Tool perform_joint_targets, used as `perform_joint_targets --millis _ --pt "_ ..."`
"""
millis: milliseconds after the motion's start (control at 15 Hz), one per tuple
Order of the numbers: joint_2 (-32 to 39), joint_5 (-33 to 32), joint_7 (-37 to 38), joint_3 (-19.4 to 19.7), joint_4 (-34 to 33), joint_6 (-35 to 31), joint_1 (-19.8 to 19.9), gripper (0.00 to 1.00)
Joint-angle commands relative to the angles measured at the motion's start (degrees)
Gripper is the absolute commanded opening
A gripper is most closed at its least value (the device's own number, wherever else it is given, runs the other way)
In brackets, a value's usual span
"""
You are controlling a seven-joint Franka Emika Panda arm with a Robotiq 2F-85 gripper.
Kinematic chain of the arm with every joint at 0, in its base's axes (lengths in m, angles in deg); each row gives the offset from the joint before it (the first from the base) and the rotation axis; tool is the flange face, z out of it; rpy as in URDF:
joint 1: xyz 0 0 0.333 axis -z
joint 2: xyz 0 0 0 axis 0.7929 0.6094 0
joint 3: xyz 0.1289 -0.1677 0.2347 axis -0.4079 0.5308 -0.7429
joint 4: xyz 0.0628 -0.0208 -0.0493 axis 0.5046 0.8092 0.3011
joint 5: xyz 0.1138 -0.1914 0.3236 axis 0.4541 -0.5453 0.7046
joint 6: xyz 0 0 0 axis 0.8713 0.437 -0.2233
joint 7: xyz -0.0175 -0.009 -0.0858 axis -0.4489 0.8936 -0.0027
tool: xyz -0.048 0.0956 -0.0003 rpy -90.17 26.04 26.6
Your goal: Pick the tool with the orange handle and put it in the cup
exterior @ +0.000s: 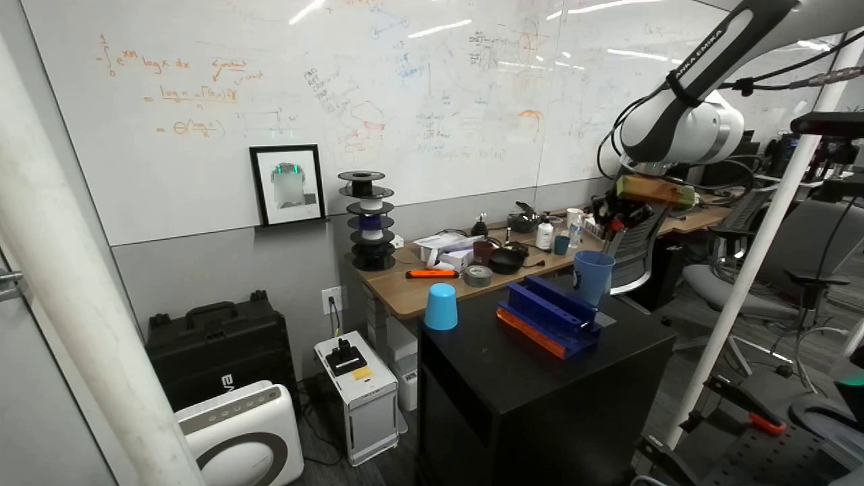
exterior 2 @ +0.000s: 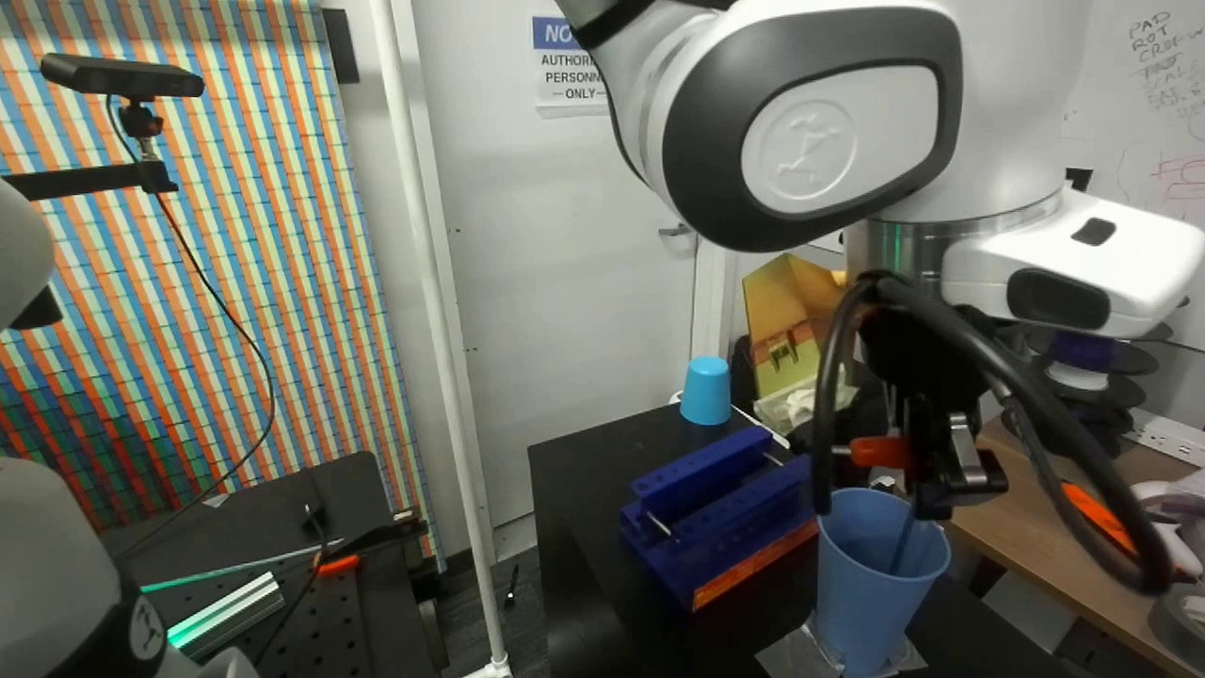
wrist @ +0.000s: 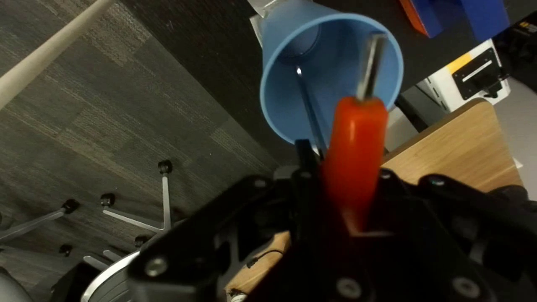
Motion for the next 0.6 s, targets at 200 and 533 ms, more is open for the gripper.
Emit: perform_joint_targets --millis 200,533 --pt "-16.8 18.5 -13.9 -2.4 -1.8 18.3 -3.4 0.73" --pt "-33.0 22.7 -18.6 0.6 -1.1 43.1 -7.1 1.0"
